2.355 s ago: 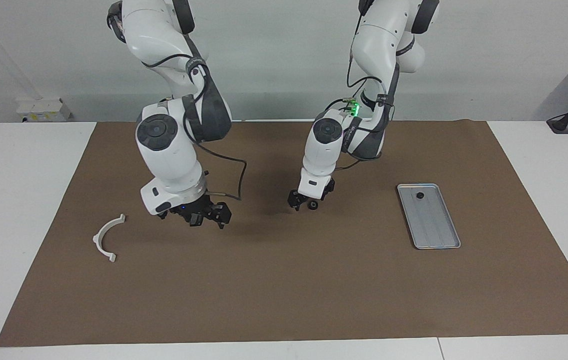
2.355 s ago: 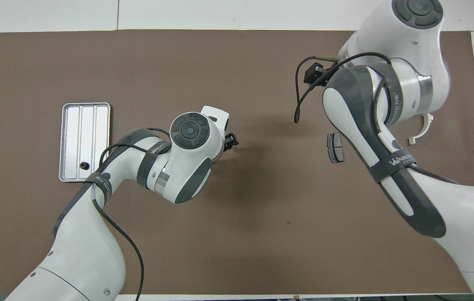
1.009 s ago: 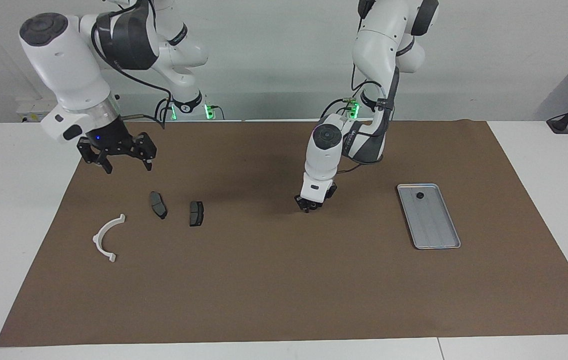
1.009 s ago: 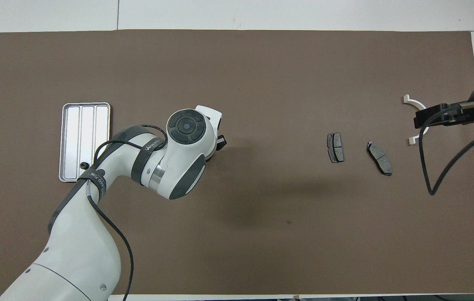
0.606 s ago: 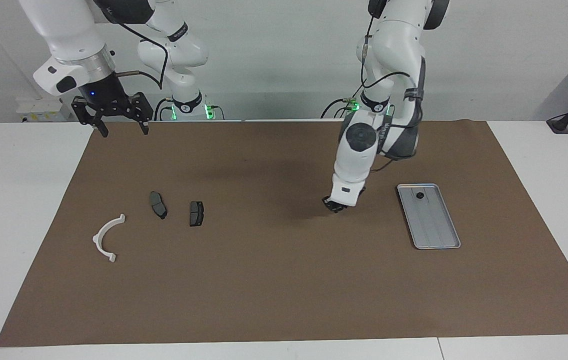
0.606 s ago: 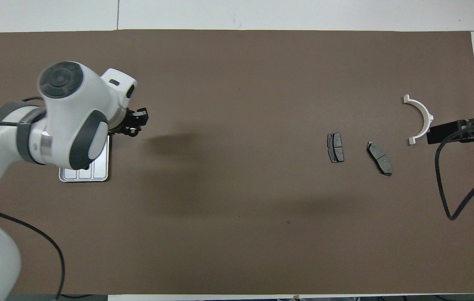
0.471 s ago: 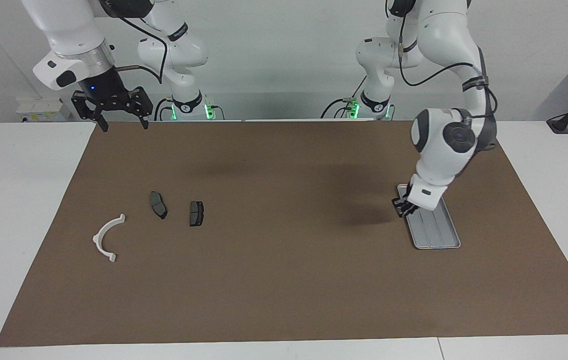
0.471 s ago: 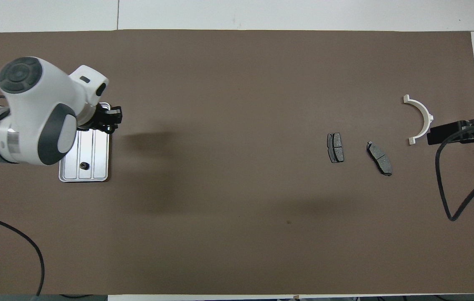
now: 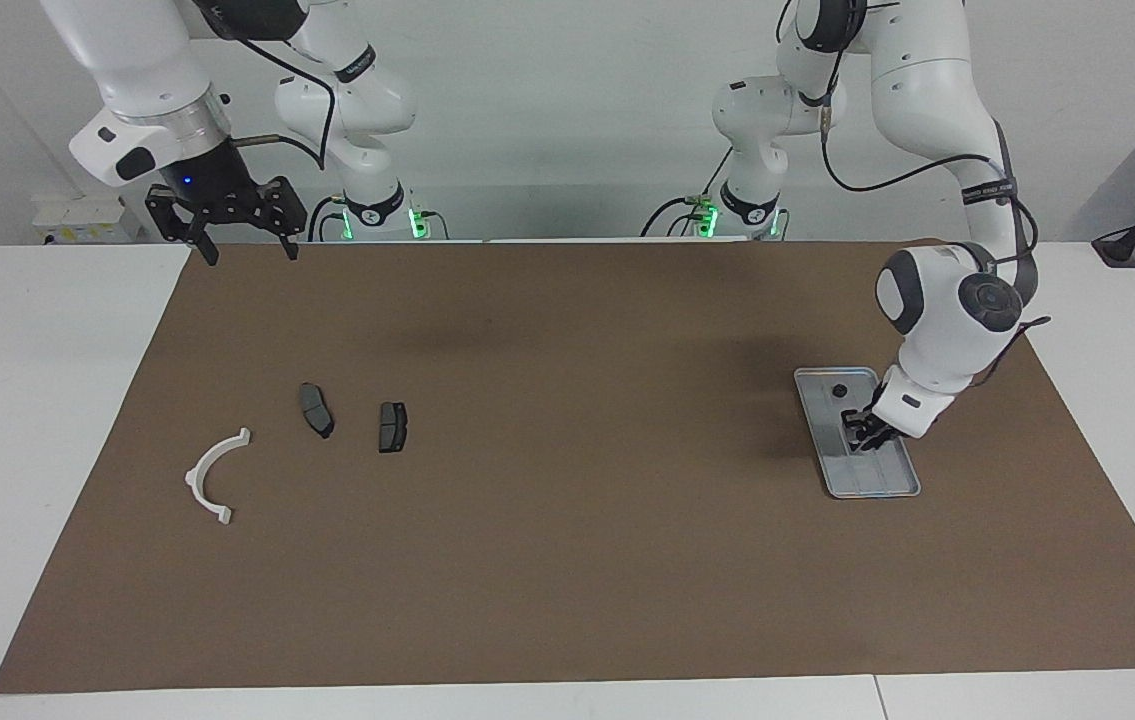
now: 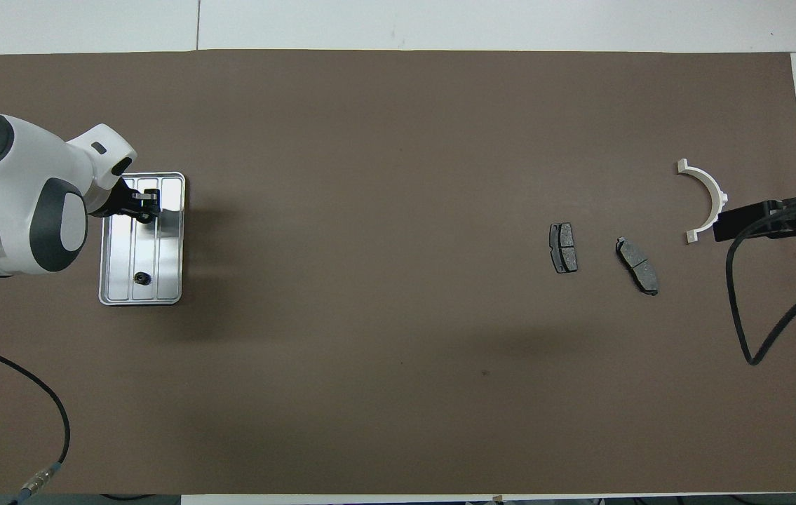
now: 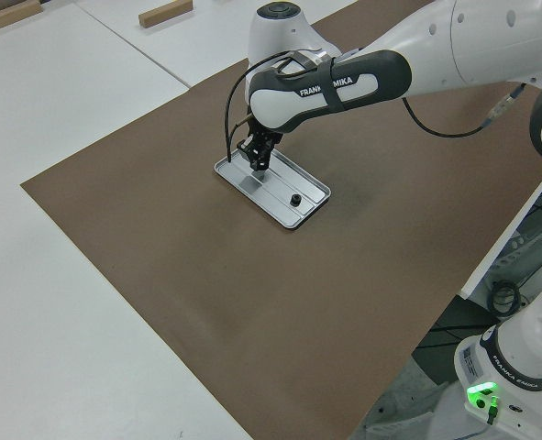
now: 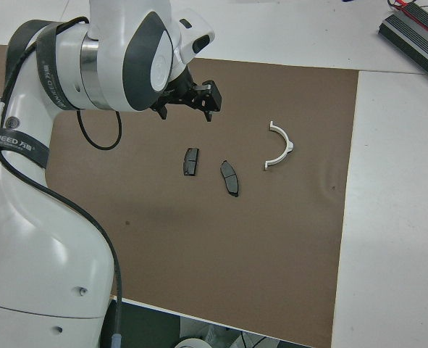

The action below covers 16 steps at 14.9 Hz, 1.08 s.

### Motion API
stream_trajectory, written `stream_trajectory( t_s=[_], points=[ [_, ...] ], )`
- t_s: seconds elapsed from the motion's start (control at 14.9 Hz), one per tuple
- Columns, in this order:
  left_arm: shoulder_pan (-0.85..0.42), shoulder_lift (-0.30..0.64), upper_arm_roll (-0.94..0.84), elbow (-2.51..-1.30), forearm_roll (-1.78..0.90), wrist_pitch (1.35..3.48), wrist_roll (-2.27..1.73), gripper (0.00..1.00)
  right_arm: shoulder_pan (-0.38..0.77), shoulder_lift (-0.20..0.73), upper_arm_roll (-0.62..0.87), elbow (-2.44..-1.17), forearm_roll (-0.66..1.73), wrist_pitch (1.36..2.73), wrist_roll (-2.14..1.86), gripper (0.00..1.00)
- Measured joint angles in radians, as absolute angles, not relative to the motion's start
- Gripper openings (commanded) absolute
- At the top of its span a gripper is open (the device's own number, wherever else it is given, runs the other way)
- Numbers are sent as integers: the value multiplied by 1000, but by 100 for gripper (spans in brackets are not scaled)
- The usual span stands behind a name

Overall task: Pick bearing gear from pile to tray
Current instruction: 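Carry the black bearing to the tray and lower it with the left gripper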

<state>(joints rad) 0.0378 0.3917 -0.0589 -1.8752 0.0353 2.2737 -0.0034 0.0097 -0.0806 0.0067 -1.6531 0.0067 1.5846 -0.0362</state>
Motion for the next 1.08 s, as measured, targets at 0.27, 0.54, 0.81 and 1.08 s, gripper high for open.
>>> stream_trajectory(
  t_s=[0.27, 0.54, 0.81, 1.08],
  points=[
    [43, 400, -61, -1875, 35, 2282, 3, 0, 10, -79, 7, -1653, 7, 1588, -36, 100],
    [45, 400, -61, -1875, 35, 2281, 4, 0, 10, -79, 7, -1653, 7, 1605, -36, 100],
    [45, 400, -61, -1877, 35, 2281, 5, 100, 10, -79, 7, -1653, 7, 1613, -36, 100],
    [47, 392, -61, -1869, 35, 2254, 5, 100, 10, -79, 8, -1653, 7, 1613, -36, 100]
  ],
)
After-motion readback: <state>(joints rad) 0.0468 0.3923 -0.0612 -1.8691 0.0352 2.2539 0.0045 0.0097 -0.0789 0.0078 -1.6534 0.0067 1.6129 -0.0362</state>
